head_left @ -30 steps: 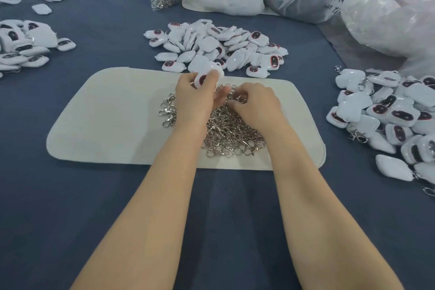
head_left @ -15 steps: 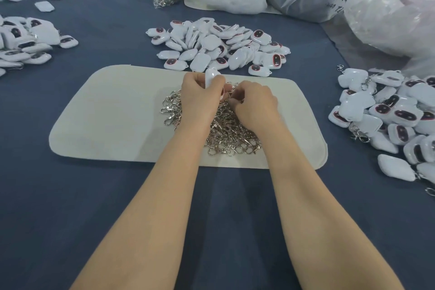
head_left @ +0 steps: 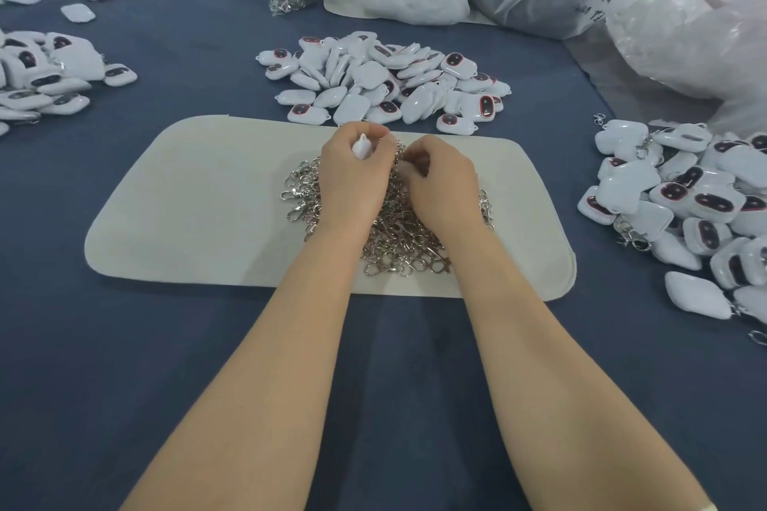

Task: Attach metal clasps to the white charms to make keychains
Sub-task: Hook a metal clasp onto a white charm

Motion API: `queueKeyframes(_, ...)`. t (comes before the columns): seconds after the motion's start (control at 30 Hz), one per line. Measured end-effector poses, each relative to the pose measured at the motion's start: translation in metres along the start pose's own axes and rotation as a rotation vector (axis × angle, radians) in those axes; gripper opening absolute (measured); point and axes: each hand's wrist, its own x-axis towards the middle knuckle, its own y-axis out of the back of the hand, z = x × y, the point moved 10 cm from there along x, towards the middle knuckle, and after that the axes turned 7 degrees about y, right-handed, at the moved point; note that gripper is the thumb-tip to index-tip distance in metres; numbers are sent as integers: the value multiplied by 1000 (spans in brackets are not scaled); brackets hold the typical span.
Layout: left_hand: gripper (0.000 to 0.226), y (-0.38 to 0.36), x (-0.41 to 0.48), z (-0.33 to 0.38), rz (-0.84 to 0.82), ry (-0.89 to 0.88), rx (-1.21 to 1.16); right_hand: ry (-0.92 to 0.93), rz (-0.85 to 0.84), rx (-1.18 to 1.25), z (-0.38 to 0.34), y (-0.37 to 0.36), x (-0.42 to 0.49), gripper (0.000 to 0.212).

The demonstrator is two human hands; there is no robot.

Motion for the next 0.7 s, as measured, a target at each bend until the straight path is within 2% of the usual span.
queueKeyframes(0.1, 13, -1, 0, 2, 1, -36, 37, -36, 93, 264, 3, 16, 0, 14)
queueKeyframes(0.27, 9, -4, 0, 4, -16, -76, 83, -64, 100, 519, 2, 20, 1, 18)
queueKeyframes(0.43, 9, -7, -2, 6, -25, -109, 121, -152, 186, 665, 9, 24, -1, 10)
queueKeyframes(0.57, 10, -13, -5, 7, -67, -128, 169, -191, 204, 946, 9, 21, -3, 14)
queueKeyframes(0.63, 9, -15, -6, 7, -78, -135, 221, -198, 174, 982, 5, 17, -4, 15)
queueKeyframes(0.7, 6, -16, -7, 9, -74, -152, 265, -203, 167, 888, 5, 18, -4, 14)
